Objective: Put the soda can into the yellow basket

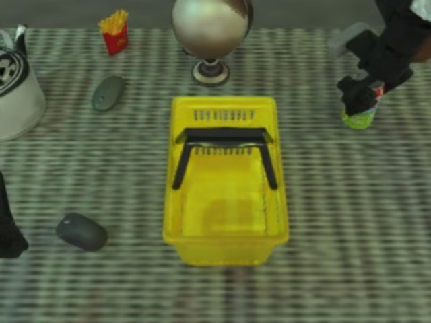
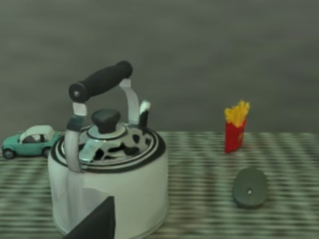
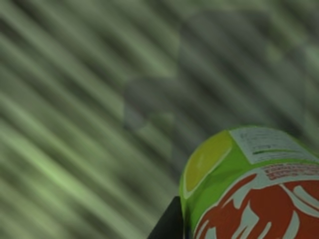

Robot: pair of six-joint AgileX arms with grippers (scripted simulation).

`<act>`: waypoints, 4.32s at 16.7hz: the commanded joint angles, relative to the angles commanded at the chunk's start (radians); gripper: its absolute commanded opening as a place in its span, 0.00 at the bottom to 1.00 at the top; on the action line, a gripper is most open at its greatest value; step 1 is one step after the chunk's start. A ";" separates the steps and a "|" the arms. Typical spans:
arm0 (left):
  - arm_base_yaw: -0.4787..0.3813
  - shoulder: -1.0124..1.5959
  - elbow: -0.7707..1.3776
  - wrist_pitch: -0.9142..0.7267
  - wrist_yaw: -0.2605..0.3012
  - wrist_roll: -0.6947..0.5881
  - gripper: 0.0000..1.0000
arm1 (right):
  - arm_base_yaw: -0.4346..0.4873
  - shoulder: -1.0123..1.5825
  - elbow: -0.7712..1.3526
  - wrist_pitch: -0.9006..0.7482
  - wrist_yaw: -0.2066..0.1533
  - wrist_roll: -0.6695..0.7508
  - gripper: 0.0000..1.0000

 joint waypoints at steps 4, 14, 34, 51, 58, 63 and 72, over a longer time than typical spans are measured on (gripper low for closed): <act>0.000 0.000 0.000 0.000 0.000 0.000 1.00 | 0.033 -0.063 -0.153 0.332 -0.172 0.101 0.00; 0.000 0.000 0.000 0.000 0.000 0.000 1.00 | 0.144 -0.345 -0.673 1.445 -0.712 0.413 0.00; 0.000 0.000 0.000 0.000 0.000 0.000 1.00 | 0.199 -0.382 -1.031 2.120 -0.994 0.595 0.00; 0.000 0.000 0.000 0.000 0.000 0.000 1.00 | 0.206 -0.259 -1.076 2.278 -0.992 0.594 0.60; 0.000 0.000 0.000 0.000 0.000 0.000 1.00 | 0.206 -0.259 -1.076 2.278 -0.992 0.594 1.00; 0.000 0.000 0.000 0.000 0.000 0.000 1.00 | 0.206 -0.259 -1.076 2.278 -0.992 0.594 1.00; -0.072 0.190 0.150 -0.159 0.018 0.103 1.00 | 0.150 -0.483 -1.204 2.238 -0.877 0.544 1.00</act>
